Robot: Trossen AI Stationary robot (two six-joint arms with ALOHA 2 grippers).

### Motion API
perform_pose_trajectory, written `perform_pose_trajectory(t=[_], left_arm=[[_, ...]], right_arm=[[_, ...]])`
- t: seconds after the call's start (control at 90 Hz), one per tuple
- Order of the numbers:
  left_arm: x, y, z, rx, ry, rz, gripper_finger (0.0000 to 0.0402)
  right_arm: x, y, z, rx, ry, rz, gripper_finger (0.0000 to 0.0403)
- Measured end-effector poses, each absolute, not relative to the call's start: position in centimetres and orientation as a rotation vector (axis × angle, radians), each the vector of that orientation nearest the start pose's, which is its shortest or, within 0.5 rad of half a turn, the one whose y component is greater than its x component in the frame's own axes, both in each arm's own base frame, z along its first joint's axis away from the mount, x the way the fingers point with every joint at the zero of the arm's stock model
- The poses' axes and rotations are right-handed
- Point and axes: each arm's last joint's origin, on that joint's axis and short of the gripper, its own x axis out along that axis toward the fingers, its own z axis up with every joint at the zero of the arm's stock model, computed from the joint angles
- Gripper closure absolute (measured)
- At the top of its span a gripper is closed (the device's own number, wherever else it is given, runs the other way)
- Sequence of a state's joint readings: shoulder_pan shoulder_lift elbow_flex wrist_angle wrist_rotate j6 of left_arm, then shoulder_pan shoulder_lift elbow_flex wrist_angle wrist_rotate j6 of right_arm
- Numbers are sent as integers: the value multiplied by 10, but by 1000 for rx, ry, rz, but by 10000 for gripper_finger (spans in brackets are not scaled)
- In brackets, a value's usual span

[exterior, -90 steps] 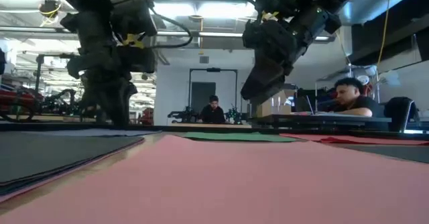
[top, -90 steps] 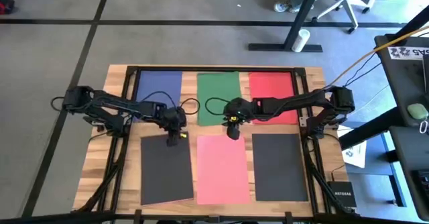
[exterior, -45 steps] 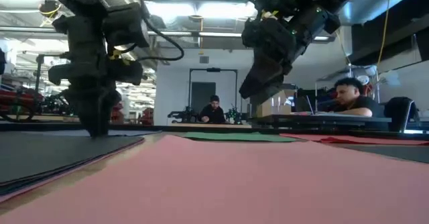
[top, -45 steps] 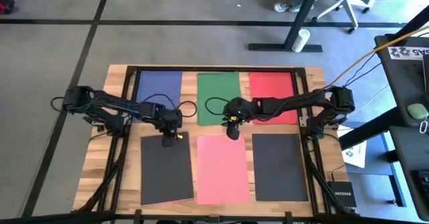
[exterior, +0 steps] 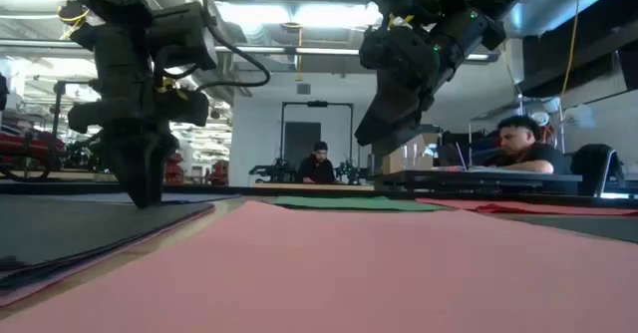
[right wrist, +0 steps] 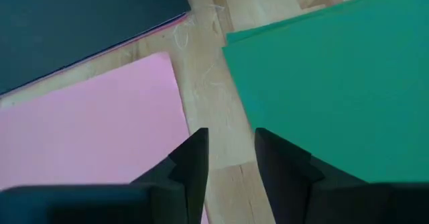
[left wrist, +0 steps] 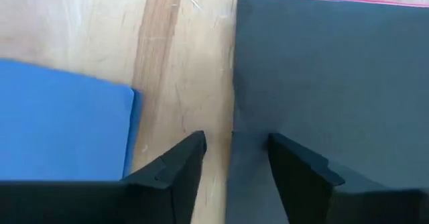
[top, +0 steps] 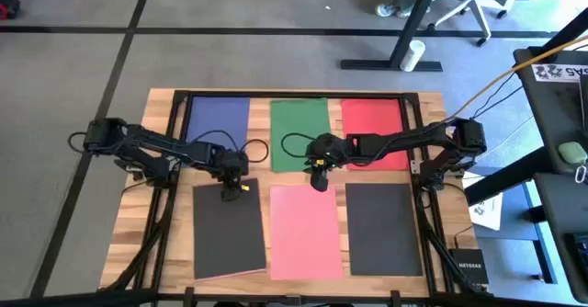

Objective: Organize paper
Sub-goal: Stack the black paper on top of the other black paper

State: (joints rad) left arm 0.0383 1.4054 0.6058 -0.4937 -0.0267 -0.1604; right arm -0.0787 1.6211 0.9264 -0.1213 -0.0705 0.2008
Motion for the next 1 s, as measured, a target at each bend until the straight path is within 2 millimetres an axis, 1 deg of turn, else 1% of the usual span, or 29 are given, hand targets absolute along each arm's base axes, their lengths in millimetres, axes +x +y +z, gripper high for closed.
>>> perform_pose_trajectory(t=[0.167, 0.311, 0.667, 0.822, 1.0], left_arm=[[219, 7, 139, -152, 1283, 139, 308], [218, 7, 139, -163, 1294, 121, 333], [217, 7, 139, -181, 1306, 129, 364], [217, 7, 140, -186, 1305, 133, 384], [222, 7, 149, -190, 1316, 130, 401]], right_arm=[[325, -24, 186, 250, 810, -89, 290], [325, -24, 186, 250, 810, -89, 290], [325, -24, 186, 250, 810, -89, 290], [325, -24, 186, 250, 810, -89, 290], [325, -24, 186, 250, 811, -89, 290]])
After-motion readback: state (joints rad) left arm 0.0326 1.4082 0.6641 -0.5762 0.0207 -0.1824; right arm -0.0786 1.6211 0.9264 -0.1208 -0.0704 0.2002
